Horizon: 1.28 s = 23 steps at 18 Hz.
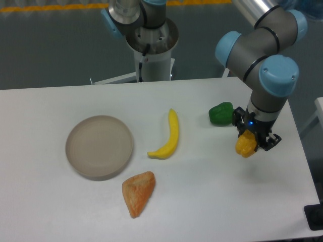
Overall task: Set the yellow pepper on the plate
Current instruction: 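Lift the held yellow pepper up from the table with the gripper, then carry the yellow pepper over the banana toward the grey plate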
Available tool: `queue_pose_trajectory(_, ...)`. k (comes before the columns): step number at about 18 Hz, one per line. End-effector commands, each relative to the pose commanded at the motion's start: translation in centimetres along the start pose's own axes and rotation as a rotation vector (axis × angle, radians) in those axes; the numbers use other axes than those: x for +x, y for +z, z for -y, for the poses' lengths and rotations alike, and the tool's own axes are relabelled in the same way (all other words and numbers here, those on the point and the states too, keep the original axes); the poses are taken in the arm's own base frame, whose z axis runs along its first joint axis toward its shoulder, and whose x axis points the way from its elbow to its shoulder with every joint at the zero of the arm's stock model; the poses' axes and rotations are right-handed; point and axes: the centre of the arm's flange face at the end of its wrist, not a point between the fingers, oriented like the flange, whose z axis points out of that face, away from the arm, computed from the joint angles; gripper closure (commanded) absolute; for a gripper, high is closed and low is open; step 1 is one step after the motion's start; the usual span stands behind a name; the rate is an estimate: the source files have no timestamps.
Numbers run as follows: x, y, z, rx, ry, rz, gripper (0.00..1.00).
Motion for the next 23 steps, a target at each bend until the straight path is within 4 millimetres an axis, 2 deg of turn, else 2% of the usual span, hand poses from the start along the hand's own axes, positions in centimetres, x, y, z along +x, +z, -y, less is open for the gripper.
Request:
queue_pose_trajectory(4,0.1,0.1,0.3,0.0,0.0,-0.003,0.94)
queue_pose_trajectory(7,1.0,0.5,1.0,0.0,-0.004,-0.032,0.94)
queue_pose_trajectory(9,2.6,0.4,2.8,-0.006,-0.001,-0.079,0.94)
queue_pose_trajectory(11,4.5,-1.0,5.1,-0.003,-0.022,-0.075,0.95)
queue_pose_trajectory(12,5.8,-1.0,6.5,-0.002,-0.01,-0.08,0.96)
queue_pose_trajectory(17,12.3,-2.4,9.8,0.004,0.014,-0.09,0.96)
queue_pose_trajectory(20,16.1,-1.3,11.1,0.028,-0.059,-0.118,0.96)
queue_pose_trajectory(21,17.6,-0.5,12.1,0.028,-0.074,-0.118,0.96)
queue_pose_trajectory(22,19.9,0.1,13.8,0.037,-0.062,-0.095,0.96)
queue_pose_trajectory(23,21.1,0.4,14.6,0.043,-0.056,-0.086,0.96)
